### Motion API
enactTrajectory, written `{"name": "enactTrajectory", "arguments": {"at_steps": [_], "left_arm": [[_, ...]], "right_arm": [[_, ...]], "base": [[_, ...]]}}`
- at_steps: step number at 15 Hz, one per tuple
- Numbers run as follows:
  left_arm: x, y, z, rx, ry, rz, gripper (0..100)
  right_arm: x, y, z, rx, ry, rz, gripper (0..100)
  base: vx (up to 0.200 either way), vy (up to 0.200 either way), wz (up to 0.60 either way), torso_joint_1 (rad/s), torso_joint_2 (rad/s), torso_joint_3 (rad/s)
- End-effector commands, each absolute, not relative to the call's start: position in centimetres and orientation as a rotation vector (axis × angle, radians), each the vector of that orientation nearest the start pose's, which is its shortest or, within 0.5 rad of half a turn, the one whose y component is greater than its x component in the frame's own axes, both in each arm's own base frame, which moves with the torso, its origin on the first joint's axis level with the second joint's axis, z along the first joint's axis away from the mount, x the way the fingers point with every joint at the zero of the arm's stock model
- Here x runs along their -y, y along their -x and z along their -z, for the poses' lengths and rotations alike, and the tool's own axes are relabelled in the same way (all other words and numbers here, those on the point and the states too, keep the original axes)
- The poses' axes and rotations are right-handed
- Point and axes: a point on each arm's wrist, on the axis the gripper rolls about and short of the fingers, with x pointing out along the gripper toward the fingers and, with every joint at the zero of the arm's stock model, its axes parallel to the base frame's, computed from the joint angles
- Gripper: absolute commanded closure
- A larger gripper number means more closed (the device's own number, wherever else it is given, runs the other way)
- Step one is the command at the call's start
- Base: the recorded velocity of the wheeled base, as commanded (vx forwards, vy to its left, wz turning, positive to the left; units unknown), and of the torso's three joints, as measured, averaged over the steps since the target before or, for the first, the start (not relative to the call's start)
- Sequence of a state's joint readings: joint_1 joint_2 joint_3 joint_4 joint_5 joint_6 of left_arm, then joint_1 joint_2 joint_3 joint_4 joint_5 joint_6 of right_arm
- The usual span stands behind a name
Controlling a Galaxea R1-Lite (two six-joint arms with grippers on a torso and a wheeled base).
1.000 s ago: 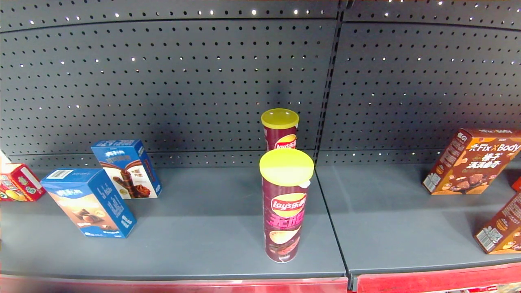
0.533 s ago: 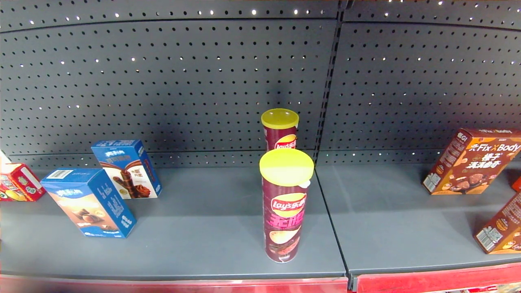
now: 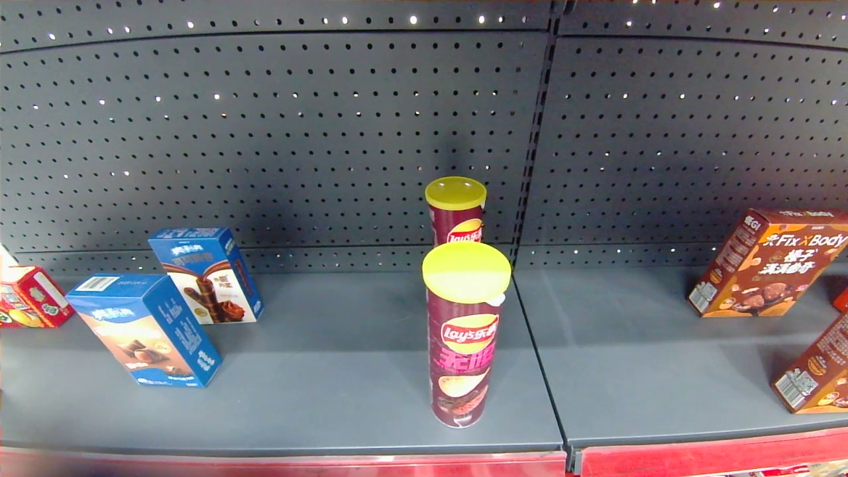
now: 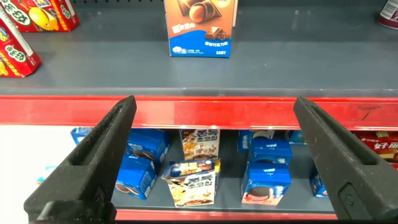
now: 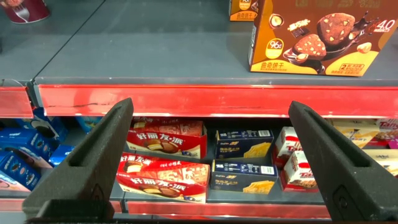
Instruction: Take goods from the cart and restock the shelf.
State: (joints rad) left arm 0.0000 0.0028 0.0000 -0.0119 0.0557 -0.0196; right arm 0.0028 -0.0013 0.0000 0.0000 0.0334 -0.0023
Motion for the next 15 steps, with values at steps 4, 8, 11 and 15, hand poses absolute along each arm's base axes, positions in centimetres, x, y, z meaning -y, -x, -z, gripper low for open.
{"name": "enactTrajectory", "arguments": {"at_steps": [4, 8, 11, 15], "left_arm": [[-0.13, 2.26, -7.66, 0.008, 0.020, -0.057, 0], [-0.13, 2.26, -7.66, 0.008, 0.020, -0.057, 0], [-0.13, 2.26, -7.66, 0.008, 0.020, -0.057, 0], [-0.13, 2.26, -7.66, 0.008, 0.020, -0.057, 0]], "right_arm": [[-0.07, 2.28, -7.55, 0.000, 0.003, -0.037, 0], [-0.07, 2.28, -7.55, 0.000, 0.003, -0.037, 0], [-0.07, 2.28, -7.55, 0.000, 0.003, -0.037, 0], [-0.07, 2.28, -7.53, -0.001, 0.003, -0.037, 0]], "base": [[0.000, 0.000, 0.00, 0.000, 0.00, 0.000], [0.000, 0.000, 0.00, 0.000, 0.00, 0.000], [0.000, 0.000, 0.00, 0.000, 0.00, 0.000], [0.000, 0.000, 0.00, 0.000, 0.00, 0.000]]}}
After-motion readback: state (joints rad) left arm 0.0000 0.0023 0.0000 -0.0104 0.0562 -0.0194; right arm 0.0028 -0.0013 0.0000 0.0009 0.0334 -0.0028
